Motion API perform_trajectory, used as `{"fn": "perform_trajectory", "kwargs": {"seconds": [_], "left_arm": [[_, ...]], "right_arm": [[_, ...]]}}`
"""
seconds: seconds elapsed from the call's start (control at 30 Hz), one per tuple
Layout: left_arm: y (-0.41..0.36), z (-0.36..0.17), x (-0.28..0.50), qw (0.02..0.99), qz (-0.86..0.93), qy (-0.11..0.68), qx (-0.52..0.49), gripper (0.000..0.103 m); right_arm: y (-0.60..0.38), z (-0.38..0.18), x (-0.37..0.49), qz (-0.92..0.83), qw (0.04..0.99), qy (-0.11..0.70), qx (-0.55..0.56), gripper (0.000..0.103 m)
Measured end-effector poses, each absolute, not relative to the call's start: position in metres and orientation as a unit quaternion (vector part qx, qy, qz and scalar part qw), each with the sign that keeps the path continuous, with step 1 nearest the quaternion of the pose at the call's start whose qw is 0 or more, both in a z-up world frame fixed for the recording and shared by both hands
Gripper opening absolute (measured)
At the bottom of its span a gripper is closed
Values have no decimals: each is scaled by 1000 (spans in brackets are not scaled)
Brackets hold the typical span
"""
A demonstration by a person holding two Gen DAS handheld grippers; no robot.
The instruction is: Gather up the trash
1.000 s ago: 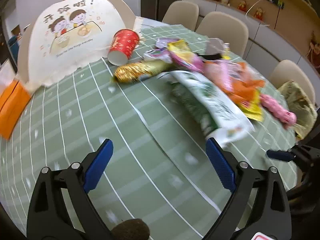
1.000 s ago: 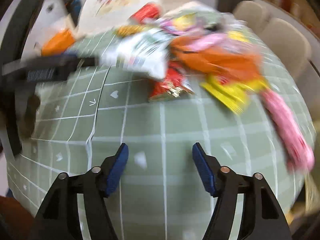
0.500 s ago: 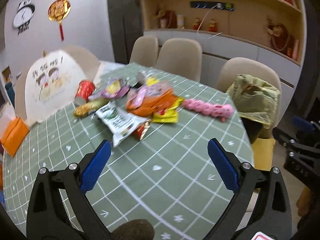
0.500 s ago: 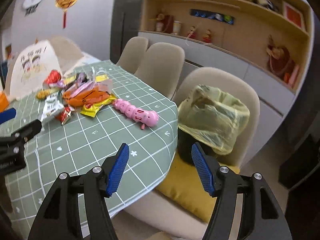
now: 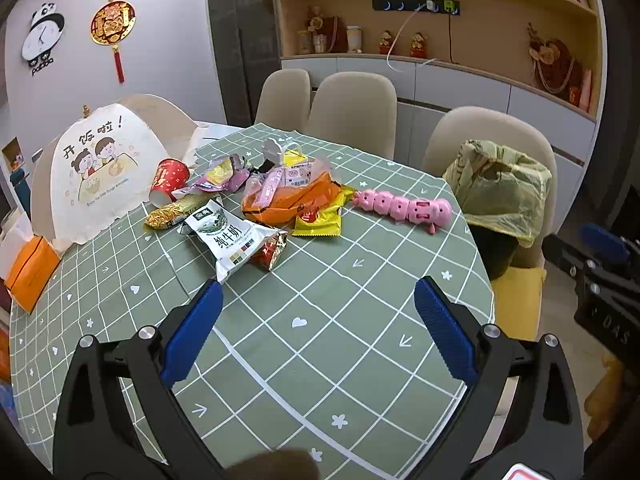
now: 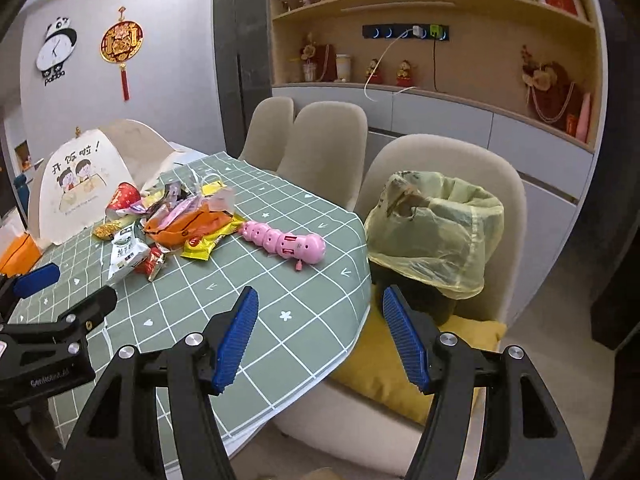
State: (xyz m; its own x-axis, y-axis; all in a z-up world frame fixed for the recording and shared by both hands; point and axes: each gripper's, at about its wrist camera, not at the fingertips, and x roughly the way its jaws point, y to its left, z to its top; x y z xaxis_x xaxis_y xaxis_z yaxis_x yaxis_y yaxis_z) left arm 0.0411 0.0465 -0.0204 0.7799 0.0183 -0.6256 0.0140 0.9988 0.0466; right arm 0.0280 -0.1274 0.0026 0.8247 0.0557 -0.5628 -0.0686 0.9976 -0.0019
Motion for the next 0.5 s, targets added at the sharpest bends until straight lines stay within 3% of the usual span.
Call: {"fn": "perform_trajectory", "kwargs": {"seconds": [0.5], "left_arm": [[46, -13, 34, 946, 12, 323, 36, 92]], "right_arm": [[-122, 4, 23, 46, 954, 296, -19, 62]]}}
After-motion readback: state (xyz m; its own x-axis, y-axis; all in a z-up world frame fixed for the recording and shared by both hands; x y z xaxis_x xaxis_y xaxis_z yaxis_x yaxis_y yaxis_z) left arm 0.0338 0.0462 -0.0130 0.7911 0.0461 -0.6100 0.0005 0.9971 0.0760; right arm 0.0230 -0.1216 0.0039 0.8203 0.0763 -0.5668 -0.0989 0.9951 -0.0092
